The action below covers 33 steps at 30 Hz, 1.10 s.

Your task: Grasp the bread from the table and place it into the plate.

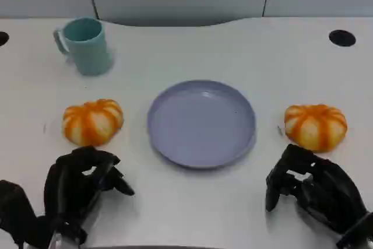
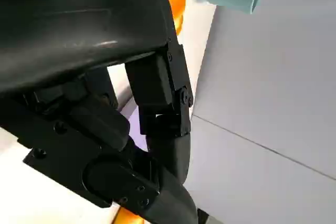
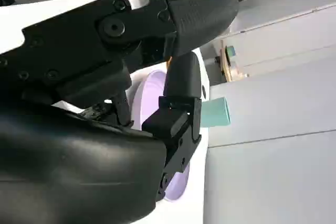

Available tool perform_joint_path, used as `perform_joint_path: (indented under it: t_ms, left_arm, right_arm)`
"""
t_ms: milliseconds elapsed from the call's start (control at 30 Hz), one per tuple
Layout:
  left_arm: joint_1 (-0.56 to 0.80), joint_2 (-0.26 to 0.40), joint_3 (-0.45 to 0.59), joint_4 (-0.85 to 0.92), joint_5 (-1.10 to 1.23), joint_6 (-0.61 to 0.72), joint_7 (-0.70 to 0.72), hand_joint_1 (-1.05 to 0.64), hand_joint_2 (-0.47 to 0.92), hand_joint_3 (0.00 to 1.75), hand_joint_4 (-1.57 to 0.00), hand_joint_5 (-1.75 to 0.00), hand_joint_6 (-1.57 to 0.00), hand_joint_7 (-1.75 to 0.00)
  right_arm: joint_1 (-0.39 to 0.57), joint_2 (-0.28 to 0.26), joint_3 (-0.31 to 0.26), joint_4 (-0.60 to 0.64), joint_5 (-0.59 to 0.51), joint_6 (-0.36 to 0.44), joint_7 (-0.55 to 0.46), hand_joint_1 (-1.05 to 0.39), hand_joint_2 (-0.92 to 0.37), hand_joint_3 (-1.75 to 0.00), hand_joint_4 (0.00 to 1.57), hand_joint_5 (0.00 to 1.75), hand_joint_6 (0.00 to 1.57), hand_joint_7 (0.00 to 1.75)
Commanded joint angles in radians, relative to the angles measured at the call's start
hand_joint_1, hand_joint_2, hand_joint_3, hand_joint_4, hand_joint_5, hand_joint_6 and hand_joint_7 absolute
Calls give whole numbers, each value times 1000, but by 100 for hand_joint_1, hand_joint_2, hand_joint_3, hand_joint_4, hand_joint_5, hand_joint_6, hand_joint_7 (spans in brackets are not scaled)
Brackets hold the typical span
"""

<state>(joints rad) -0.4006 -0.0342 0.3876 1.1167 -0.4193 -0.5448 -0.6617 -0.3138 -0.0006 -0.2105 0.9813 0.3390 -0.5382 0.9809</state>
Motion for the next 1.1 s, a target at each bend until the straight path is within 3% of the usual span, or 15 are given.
perform_joint_path:
  t_ms: [33,200,733,933,1067,1100]
  left_arm:
    - [0,16,3,4,7,-17,-9,-105,67,1,-157,-76,-157,-36]
    - [-5,20,7,8,4,-19,-21,-105,68,1,-157,-76,-157,-35]
    - [-14,32,21,6,-7,14,-46,-105,66,0,-157,-66,-157,-31]
    - [5,61,-43,-17,134,-229,39,-105,74,2,-157,-52,-157,-24]
    - [24,122,-105,-124,297,-424,169,-105,82,3,-136,-45,-136,-14]
    - [19,153,-119,-145,374,-475,231,-105,87,4,-123,-55,-129,-16]
  right_arm:
    - [6,-17,11,-23,-17,-12,-18,-75,-92,-22,72,166,64,127]
    - [-12,-14,-2,11,4,-15,16,-74,-92,-22,69,166,62,128]
    - [-4,-5,8,-4,-14,-18,-29,-76,-92,-20,70,165,64,127]
    - [-24,-3,1,24,-1,-18,7,-74,-92,-21,72,162,64,124]
    - [-17,1,11,0,-17,-19,-16,-74,-92,-23,70,166,62,129]
    - [-17,1,13,-2,-19,-18,-20,-74,-92,-24,69,167,61,130]
